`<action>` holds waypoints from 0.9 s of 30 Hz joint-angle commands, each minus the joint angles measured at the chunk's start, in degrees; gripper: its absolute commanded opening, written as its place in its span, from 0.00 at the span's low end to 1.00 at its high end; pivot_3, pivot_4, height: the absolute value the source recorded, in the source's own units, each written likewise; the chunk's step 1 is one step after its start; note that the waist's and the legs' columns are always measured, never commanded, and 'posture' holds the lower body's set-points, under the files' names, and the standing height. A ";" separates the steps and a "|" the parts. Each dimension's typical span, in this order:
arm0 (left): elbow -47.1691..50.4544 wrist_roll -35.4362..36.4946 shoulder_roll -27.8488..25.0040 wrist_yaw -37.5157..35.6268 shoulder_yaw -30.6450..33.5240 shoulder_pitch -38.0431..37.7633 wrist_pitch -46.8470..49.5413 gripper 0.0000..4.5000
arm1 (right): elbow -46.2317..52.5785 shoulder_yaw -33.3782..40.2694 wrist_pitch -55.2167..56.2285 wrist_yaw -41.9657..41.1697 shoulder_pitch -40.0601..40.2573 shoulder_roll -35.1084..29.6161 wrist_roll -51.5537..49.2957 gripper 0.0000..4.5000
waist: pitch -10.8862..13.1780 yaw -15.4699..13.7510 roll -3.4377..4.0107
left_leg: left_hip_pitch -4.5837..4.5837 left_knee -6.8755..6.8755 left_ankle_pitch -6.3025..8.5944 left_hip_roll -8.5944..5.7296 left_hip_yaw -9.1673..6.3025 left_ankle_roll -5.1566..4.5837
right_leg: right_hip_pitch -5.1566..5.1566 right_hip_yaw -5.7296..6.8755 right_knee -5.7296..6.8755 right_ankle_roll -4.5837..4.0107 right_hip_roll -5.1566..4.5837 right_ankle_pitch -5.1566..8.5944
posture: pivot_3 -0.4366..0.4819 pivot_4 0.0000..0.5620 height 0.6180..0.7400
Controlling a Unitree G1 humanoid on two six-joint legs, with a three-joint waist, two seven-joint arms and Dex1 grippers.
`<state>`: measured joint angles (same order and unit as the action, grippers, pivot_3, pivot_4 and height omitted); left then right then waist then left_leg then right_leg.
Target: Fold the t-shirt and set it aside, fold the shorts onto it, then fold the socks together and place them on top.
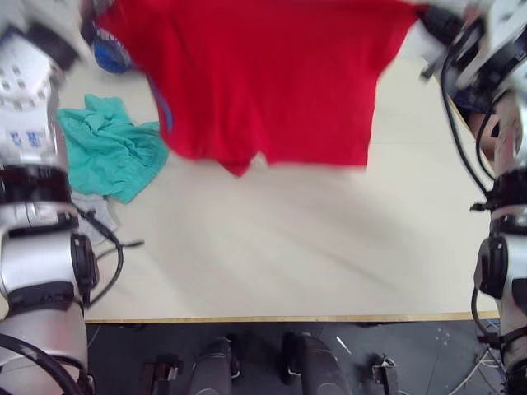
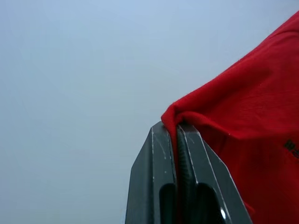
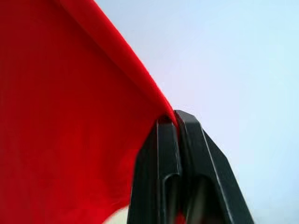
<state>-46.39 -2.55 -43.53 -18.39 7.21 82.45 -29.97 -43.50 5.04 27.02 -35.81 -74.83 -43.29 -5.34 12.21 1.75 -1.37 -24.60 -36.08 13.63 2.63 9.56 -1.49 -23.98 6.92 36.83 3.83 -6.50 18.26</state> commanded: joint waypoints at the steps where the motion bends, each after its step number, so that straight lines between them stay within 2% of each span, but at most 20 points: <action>1: -3.35 1.57 -4.41 -0.01 3.18 3.24 -5.89 0.00 | -2.64 2.87 6.73 2.84 2.33 -3.94 2.14 0.00 | -0.01 -0.02 0.00 | 0.07 0.00 0.06 -0.02 0.15 -0.06 | 0.00 0.24 -0.03 0.05 0.01 0.03 | 0.48 0.27 1.00; 4: 0.48 1.56 -7.06 -11.13 -0.72 -3.61 -8.97 0.00 | 1.20 1.67 9.42 -0.08 9.67 -5.22 2.78 0.00 | -0.02 0.01 0.01 | 0.43 0.00 0.23 -0.19 0.52 -0.32 | 0.19 0.48 0.01 0.30 -0.01 0.18 | 0.48 0.27 1.00; 6: 7.27 5.97 -7.70 -17.05 -0.14 -13.66 -4.44 0.00 | 6.01 0.76 11.80 -1.92 18.81 -6.26 3.61 0.00 | -0.03 0.00 0.04 | 0.46 -0.19 0.26 -0.21 0.55 -0.38 | 0.22 0.43 0.24 0.37 -0.02 0.18 | 0.48 0.27 1.00; 8: 18.82 11.04 -8.86 -23.16 0.43 -30.88 3.50 0.00 | 13.27 0.25 10.32 -3.33 31.43 -6.60 4.04 0.00 | -0.04 0.07 0.05 | 0.51 -0.42 0.25 -0.16 0.54 -0.42 | 0.27 0.32 0.43 0.43 -0.02 0.13 | 0.48 0.27 1.00; 9: 24.27 11.33 -9.81 -24.90 0.31 -39.89 5.52 0.00 | 16.78 -0.09 10.09 -3.95 37.57 -6.60 4.36 0.00 | -0.03 0.22 0.06 | 0.54 -0.49 0.26 -0.15 0.52 -0.42 | 0.28 0.22 0.54 0.43 -0.04 0.13 | 0.48 0.27 1.00; 11: 34.88 12.67 -9.69 -24.60 1.68 -55.20 15.61 0.00 | 23.01 -0.98 7.86 -5.36 48.29 -7.31 5.16 0.00 | -0.01 0.44 0.08 | 0.45 -0.73 0.27 -0.03 0.50 -0.43 | 0.21 -0.30 0.68 0.41 -0.06 0.13 | 0.48 0.27 1.00; 14: 46.70 10.23 -10.03 -23.38 2.68 -70.12 24.54 0.00 | 28.75 -0.34 3.77 -6.40 58.91 -7.02 3.24 0.00 | 0.11 0.32 -0.01 | 0.35 -1.00 0.38 0.14 0.43 -0.36 | 0.13 -0.44 0.77 0.38 -0.10 0.14 | 0.48 0.27 1.00; 16: 55.16 10.56 -9.88 -23.65 2.93 -77.38 30.51 0.00 | 31.80 -0.81 -0.91 -10.16 65.41 -8.69 1.48 0.00 | 0.10 0.17 -0.01 | 0.52 -1.09 0.41 0.12 0.42 -0.32 | 0.23 -0.51 0.69 0.32 -0.14 0.13 | 0.48 0.27 1.00; 20: 68.38 14.33 -9.99 -25.48 4.01 -86.35 42.61 0.00 | 39.55 -1.27 -11.81 -18.26 74.31 -13.11 -4.26 0.00 | 0.03 -0.49 0.01 | 0.80 -0.98 0.81 0.13 0.27 -0.04 | 0.58 -0.48 0.49 0.21 -0.27 0.04 | 0.48 0.27 1.00; 24: 75.12 15.88 -11.88 -28.81 4.60 -93.19 49.22 0.00 | 49.90 -0.83 -27.19 -26.81 82.24 -18.77 -13.22 0.00 | 0.01 -0.42 0.01 | 1.08 -0.92 0.94 0.21 0.27 -0.03 | 0.79 -0.48 0.47 0.05 -0.25 0.14 | 0.48 0.27 1.00; 27: 76.74 17.57 -11.43 -28.69 5.16 -93.91 53.13 0.00 | 57.23 1.00 -39.78 -31.11 88.48 -23.54 -20.00 0.00 | -0.03 -0.67 0.00 | 1.29 -0.85 0.97 0.34 0.26 -0.15 | 0.97 -0.37 0.45 -0.15 -0.20 0.29 | 0.48 0.27 1.00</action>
<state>29.09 14.13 -54.78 -47.18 10.04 -11.36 21.08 11.06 4.97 -6.55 -64.49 11.96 -65.68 -22.32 12.17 1.08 -1.38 -23.29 -36.93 14.77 3.06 9.78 -1.85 -22.95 6.60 37.21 3.65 -6.64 18.56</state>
